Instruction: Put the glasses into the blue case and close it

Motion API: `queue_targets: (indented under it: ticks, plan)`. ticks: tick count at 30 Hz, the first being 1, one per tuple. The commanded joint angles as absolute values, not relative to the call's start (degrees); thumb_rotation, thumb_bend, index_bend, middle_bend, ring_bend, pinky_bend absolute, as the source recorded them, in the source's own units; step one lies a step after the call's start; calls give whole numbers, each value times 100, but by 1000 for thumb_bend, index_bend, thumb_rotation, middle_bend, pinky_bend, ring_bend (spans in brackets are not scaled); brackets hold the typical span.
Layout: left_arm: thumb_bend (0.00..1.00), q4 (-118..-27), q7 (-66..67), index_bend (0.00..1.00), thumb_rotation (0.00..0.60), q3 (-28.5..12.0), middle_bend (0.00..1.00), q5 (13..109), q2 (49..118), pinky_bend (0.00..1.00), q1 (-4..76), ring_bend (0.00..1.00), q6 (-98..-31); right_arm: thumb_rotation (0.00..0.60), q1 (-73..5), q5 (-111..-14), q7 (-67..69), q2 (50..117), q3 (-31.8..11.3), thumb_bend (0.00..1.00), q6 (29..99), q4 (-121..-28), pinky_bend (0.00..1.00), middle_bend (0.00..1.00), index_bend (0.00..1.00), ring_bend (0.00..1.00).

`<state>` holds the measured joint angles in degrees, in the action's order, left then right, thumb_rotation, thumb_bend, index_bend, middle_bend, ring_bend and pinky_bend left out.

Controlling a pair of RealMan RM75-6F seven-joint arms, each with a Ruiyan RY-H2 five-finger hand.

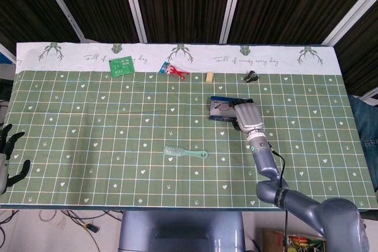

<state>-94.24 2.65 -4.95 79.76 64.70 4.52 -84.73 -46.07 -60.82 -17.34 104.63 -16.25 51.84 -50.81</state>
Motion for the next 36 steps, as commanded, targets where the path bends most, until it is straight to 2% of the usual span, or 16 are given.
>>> queue_targets:
  ticks: [1,28,36]
  plan:
    - [385,-9426,250,151,600,-501,0,7968,6467,0,450,0,-8472,600,-4602,-6092,-1631,10483,-1632,453,5150,-5092,273,321,382,369]
    - [385,-9429,250,151,600,-502,0,7964,6468,0,449,0,-8471,600,-4470,-6145,-1449,10405,-1641,455,5173,-5274,272,333,564,373]
    - [385,-9428,254,151,600,-503,0,7959,6469,0,450,0,-8467,600,-4448,-6120,-1378,10359,-1645,500,5078,-5383,273,335,599,375]
